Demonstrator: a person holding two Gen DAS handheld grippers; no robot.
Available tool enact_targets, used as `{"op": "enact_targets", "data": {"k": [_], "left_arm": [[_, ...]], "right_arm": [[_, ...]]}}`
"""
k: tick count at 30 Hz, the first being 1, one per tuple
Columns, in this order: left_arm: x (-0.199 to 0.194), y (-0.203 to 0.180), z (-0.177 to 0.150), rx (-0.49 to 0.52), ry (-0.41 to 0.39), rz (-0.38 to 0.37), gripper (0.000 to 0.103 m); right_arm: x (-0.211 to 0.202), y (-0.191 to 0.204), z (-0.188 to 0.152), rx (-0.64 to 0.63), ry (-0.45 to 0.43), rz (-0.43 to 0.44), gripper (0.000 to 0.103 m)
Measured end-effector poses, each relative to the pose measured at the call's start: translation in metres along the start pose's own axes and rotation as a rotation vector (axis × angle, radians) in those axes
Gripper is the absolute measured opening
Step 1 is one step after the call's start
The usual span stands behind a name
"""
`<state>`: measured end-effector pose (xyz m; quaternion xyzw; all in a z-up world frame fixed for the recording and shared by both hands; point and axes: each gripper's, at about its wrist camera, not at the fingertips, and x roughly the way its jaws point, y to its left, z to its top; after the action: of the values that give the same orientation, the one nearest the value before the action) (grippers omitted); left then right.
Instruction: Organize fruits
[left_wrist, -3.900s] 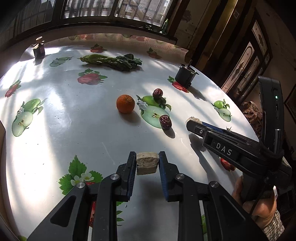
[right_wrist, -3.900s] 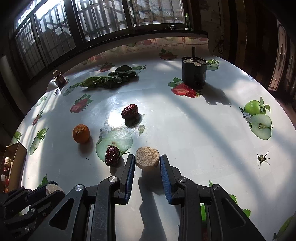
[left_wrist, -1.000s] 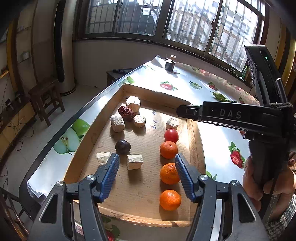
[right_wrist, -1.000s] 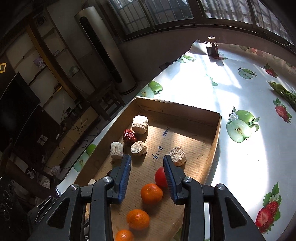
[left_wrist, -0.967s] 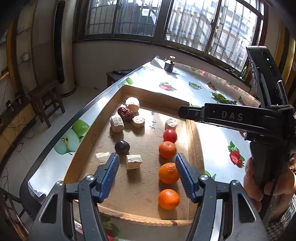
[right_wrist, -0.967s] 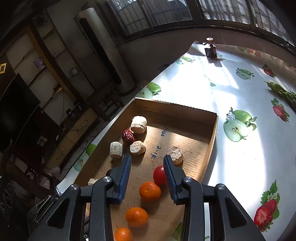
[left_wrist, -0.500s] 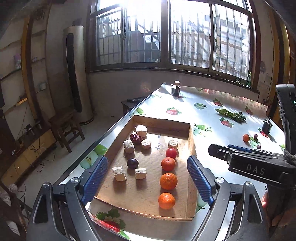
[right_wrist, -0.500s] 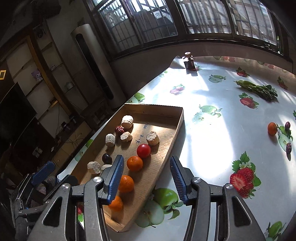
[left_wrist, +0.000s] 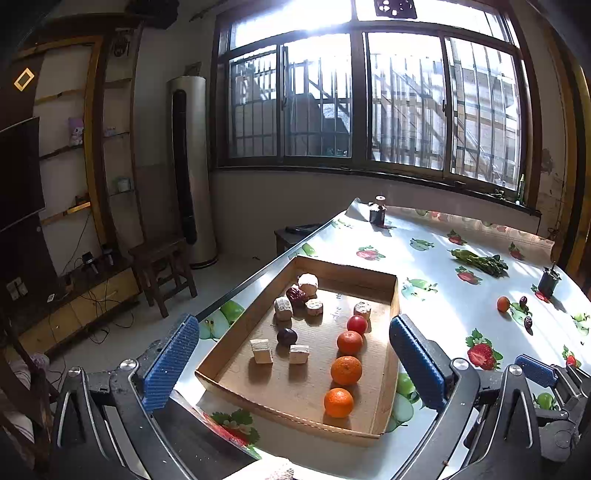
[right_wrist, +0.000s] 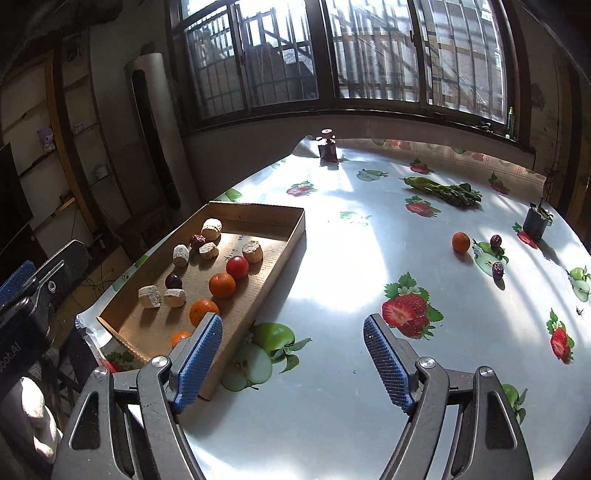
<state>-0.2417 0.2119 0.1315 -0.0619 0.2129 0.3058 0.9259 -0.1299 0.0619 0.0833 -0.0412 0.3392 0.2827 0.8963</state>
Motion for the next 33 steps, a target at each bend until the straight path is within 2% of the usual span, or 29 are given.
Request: {"op": "enact_targets", "data": {"k": [2, 7, 19, 33], "left_arm": [[0.004, 0.000, -0.002, 0.000, 0.020, 0.001, 0.103], [0.016, 0.002, -0.006, -0.027, 0.094, -0.047, 0.103], [0.040, 0.003, -0.015, -0.028, 0.183, -0.081, 0.103], [0.054, 0.004, -0.021, -0.028, 0.230, -0.097, 0.103]], "right_arm": [[-0.001, -0.002, -0.008, 0.004, 0.013, -0.023, 0.086], [0.004, -0.003, -0.020, 0.030, 0.055, -0.016, 0.086], [0.014, 0.016, -0.025, -0.036, 0.066, -0.056, 0.087], [0.019, 0.017, -0.024, -0.043, 0.072, -0.070, 0.087]]}}
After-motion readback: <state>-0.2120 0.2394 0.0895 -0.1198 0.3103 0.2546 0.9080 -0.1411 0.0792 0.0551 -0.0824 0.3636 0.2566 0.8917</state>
